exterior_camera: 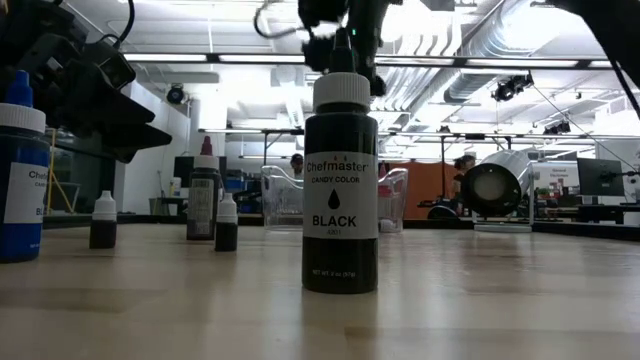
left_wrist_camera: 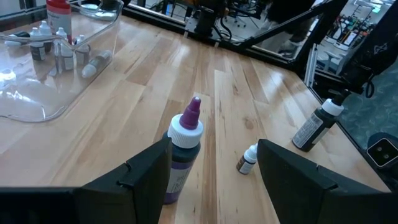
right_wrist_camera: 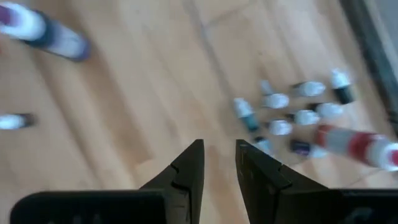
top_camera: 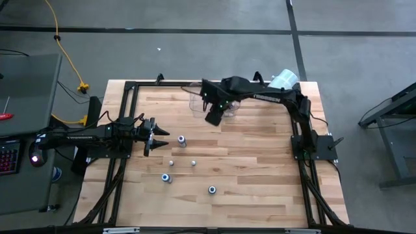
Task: Pick & Place food coloring
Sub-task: Put the small black food coloring into the transparent container
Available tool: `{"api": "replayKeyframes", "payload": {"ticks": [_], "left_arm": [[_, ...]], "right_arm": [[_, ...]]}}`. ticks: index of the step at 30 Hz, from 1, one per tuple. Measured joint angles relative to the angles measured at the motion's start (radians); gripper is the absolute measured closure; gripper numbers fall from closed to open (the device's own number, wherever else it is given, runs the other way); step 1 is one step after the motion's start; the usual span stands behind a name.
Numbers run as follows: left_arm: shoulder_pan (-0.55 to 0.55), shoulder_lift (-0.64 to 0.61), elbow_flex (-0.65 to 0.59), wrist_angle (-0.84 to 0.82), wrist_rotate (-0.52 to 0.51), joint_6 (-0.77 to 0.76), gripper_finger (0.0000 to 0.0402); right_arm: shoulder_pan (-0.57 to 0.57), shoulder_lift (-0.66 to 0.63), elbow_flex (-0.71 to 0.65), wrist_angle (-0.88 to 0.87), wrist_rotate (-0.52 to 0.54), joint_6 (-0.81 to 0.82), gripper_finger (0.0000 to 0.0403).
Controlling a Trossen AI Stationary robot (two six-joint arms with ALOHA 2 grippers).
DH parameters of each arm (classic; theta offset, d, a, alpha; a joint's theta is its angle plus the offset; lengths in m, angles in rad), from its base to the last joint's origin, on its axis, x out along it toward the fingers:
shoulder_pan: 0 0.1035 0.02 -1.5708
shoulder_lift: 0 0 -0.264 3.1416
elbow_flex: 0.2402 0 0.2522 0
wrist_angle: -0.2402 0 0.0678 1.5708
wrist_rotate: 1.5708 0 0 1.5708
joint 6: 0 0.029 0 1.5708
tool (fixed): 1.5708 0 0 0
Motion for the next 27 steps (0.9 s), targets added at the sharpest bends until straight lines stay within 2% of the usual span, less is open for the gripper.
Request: {"api": "replayKeyframes", "payload": {"ticks": [5,15,19,27], "left_arm": [[0.0,0.0,0.0,0.0,0.0,0.0,0.0167],[0.0,0.0,0.0,0.0,0.0,0.0,0.0167],[0.0,0.0,0.0,0.0,0.0,0.0,0.0167],[0.0,0.0,0.0,0.0,0.0,0.0,0.0167]], "right_arm": [[0.057,-0.02,0.0,0.005,-0.005,0.101,0.032],[0.198,-0.069,0.0,0.068,0.201,0.139,0.032],[0.252,-0.071,0.0,0.091,0.199,0.156,0.032],[0.328,-0.086,-0.002,-0.006,0.277,0.208,0.032]]}}
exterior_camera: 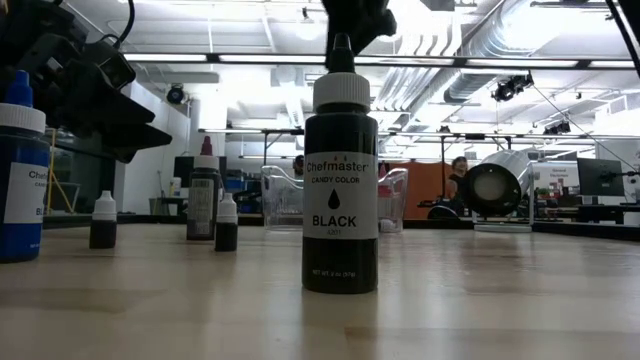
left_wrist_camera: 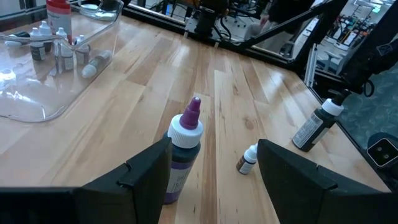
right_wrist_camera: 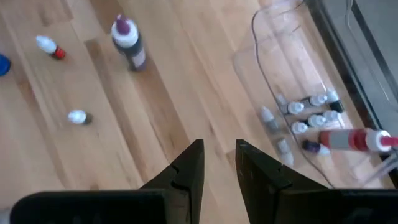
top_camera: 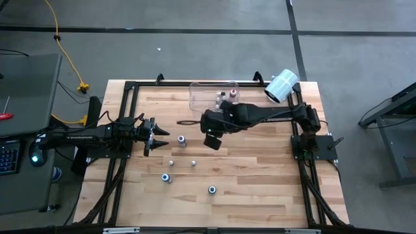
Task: Pick & Place food coloring
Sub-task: Put the small black food coloring into the transparent container
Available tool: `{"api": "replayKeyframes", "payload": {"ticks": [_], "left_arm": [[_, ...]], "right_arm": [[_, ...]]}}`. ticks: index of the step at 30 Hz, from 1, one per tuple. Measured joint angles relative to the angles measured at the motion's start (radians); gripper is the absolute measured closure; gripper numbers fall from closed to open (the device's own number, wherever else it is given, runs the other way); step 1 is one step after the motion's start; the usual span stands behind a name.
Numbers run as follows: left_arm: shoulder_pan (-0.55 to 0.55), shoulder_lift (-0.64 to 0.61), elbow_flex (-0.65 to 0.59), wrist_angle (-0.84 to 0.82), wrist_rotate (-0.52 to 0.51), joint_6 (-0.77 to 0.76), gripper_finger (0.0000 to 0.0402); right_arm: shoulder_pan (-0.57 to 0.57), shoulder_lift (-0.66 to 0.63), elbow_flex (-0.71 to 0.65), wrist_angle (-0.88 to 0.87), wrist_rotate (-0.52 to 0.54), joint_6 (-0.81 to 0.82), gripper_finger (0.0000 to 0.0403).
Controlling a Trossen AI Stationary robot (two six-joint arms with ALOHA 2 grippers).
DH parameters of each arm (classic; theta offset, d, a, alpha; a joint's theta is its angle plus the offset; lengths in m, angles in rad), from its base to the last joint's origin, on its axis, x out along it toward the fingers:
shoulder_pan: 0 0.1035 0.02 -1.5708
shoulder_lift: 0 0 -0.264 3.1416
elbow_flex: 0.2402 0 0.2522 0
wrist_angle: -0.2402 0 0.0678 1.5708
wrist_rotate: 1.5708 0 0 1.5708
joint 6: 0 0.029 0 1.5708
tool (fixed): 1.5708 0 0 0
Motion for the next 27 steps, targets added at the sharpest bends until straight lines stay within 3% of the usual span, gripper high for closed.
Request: {"api": "replayKeyframes", "payload": {"ticks": [5,8,15,27], "left_arm": [[0.0,0.0,0.0,0.0,0.0,0.0,0.0167],[0.0,0.0,0.0,0.0,0.0,0.0,0.0167],[0.0,0.0,0.0,0.0,0.0,0.0,0.0167],[0.0,0.0,0.0,0.0,0.0,0.0,0.0167]], "right_arm": [[0.046,-0.099,-0.11,0.014,0.025,0.012,0.032],[0.07,-0.217,-0.319,0.178,0.001,0.032,0.032],[0.071,-0.438,-0.798,0.62,-0.174,0.038,0.032],[0.074,-0.489,-1.189,1.019,-0.273,0.002,0.032]]}}
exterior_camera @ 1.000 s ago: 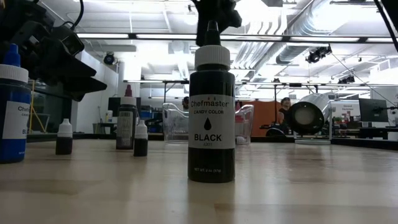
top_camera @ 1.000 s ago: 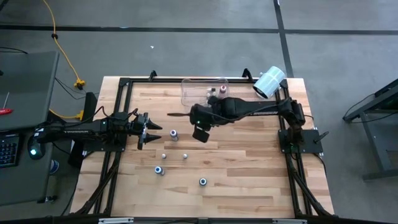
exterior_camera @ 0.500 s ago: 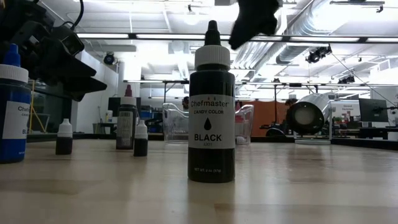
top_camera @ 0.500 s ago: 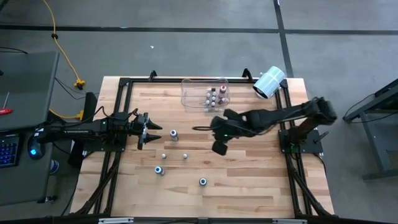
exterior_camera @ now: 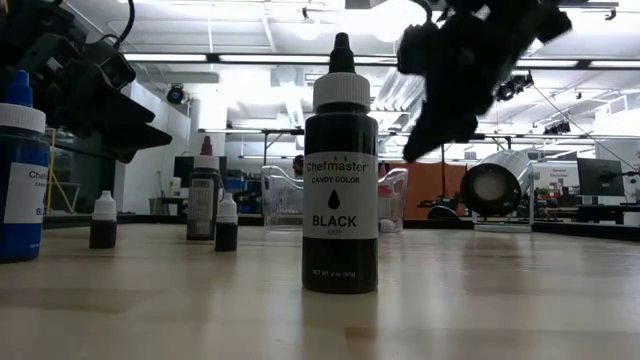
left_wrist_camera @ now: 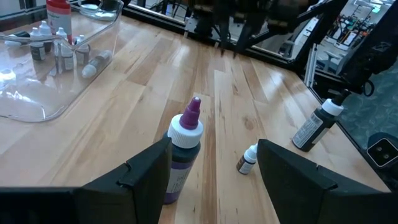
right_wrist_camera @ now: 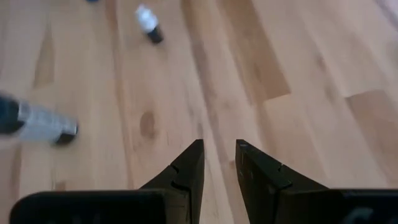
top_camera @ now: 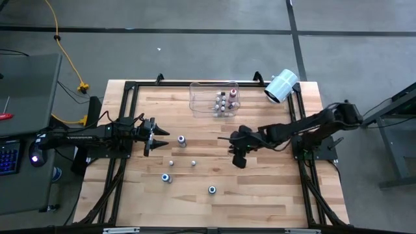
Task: Pick & Place food coloring
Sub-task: Put the small black food coloring into the transparent container
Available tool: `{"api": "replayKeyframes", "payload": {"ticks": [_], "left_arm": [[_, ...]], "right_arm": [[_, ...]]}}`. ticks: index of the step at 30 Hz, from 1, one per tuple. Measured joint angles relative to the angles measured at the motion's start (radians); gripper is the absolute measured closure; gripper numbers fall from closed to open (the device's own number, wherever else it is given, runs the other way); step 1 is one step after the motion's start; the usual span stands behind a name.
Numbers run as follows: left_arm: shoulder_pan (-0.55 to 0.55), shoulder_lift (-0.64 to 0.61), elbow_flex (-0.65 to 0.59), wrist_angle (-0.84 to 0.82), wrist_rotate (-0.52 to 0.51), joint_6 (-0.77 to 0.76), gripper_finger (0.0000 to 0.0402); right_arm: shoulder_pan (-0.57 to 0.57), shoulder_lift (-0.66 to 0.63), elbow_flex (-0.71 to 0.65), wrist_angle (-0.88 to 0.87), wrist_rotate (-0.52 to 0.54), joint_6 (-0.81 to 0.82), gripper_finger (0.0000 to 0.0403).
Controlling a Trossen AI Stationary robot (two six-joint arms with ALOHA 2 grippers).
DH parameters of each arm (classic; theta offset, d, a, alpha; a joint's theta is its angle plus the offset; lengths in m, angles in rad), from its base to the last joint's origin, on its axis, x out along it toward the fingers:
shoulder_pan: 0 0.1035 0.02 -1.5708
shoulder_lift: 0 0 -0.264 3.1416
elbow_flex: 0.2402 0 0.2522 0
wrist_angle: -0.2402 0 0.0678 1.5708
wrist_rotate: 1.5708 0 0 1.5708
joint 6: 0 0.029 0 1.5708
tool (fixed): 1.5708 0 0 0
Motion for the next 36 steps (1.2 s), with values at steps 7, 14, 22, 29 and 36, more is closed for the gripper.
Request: {"api": "replayKeyframes", "payload": {"ticks": [7,14,22,29,36], "left_arm": [[0.0,0.0,0.0,0.0,0.0,0.0,0.0167],[0.0,0.0,0.0,-0.001,0.0,0.0,0.0167],[0.0,0.0,0.0,0.0,0.0,0.0,0.0167],[0.0,0.0,0.0,0.0,0.0,0.0,0.0167],[0.0,0.0,0.0,0.0,0.0,0.0,0.0167]], "right_arm": [[0.011,0.02,-0.056,0.14,-0.026,-0.125,0.032],[-0.018,0.162,0.19,-0.072,-0.146,-0.295,0.032],[-0.043,0.394,0.535,-0.262,-0.227,-0.487,0.0308],[-0.042,0.586,0.769,-0.303,-0.253,-0.551,0.0254],[-0.042,0.73,0.915,-0.317,-0.197,-0.551,0.0219]]}}
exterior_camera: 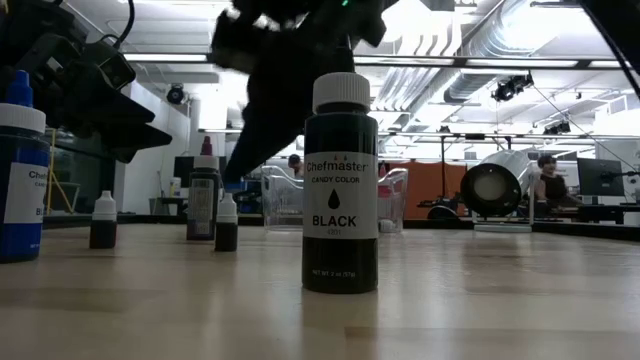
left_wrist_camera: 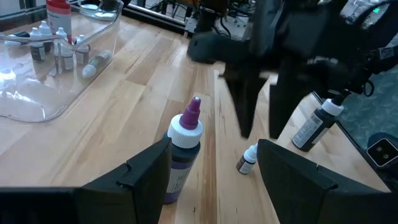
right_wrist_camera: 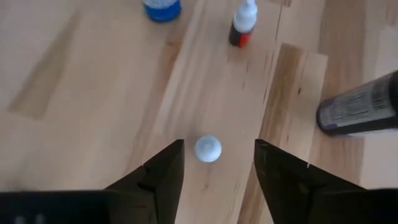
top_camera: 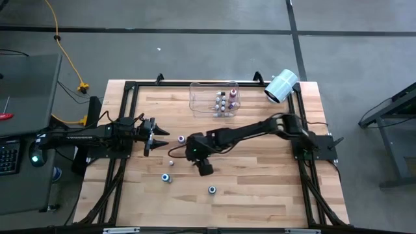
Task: Pick & Place food coloring
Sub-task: Put the small black food coloring into the transparent container
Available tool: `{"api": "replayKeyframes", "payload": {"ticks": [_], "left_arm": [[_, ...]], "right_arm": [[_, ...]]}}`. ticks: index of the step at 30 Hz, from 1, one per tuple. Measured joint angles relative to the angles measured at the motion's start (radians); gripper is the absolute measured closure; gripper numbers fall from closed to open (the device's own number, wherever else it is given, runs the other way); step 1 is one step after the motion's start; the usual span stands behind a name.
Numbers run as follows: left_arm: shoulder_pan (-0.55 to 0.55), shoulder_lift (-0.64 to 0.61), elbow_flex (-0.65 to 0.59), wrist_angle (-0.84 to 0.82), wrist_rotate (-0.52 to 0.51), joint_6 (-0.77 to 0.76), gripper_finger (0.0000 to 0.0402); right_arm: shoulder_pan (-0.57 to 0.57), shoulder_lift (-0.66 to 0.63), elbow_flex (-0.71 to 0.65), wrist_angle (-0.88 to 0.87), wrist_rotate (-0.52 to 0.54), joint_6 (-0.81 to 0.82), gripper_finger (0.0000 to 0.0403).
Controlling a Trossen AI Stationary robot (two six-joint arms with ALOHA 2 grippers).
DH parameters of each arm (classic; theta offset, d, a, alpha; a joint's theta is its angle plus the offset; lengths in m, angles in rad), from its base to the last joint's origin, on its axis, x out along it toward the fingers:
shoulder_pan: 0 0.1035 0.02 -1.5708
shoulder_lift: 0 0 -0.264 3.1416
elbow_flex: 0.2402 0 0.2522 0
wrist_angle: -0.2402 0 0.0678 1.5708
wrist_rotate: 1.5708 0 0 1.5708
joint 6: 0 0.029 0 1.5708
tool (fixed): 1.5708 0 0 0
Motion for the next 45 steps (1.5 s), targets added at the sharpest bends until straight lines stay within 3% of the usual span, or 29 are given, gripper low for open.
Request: {"api": "replayKeyframes", "payload": {"ticks": [6,28,45], "left_arm": [[0.0,0.0,0.0,0.0,0.0,0.0,0.0167],[0.0,0.0,0.0,0.0,0.0,0.0,0.0167],[0.0,0.0,0.0,0.0,0.0,0.0,0.0167]], "right_arm": [[-0.006,0.061,0.043,-0.005,0.018,0.007,0.0214],[0.021,0.064,0.043,-0.03,0.0,0.08,0.0224],[0.025,0.064,0.025,0.002,0.032,0.084,0.0263]]}}
